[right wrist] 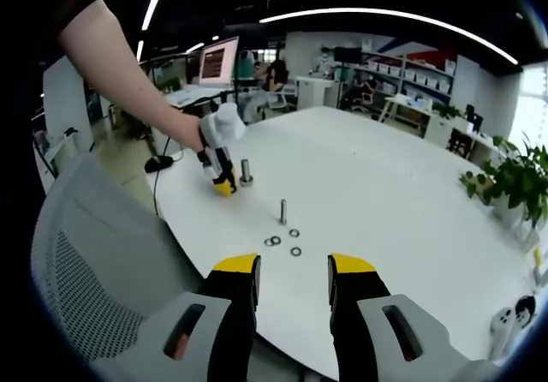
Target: Place the washer onto the threaded stud by aligning its center hole with the stud, sliding it down to the base, and recovering from edge contact or off-axis alignment until the washer reaches the visible bottom stop.
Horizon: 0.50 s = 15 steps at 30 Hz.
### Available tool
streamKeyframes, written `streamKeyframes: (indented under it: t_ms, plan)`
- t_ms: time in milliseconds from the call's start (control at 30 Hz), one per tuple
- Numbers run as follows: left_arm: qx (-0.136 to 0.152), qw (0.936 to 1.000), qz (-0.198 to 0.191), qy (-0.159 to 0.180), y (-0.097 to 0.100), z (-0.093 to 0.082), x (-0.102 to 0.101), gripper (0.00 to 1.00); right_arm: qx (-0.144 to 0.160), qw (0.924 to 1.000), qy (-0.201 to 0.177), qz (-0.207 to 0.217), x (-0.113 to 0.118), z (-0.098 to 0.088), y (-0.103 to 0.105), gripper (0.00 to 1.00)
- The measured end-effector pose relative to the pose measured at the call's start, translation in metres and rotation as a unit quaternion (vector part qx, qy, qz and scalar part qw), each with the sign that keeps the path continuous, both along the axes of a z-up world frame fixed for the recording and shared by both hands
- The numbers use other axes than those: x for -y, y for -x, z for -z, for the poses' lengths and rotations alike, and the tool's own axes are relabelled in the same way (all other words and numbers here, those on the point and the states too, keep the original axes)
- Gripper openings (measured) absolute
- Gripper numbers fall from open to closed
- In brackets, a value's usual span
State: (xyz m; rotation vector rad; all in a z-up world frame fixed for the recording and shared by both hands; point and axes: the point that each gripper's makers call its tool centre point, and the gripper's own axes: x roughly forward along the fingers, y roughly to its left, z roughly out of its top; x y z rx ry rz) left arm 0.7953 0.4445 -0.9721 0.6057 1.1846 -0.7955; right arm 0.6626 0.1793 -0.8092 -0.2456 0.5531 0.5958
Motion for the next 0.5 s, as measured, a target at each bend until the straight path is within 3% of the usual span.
streamKeyframes:
  t_ms: [500]
  plan:
    - [-0.003,0.9999,0.01,0.0,0.0084,0.0,-0.0054,0.23,0.003,1.0,-0.004,0.004,0.0012,-0.0017,-0.0011,0.34]
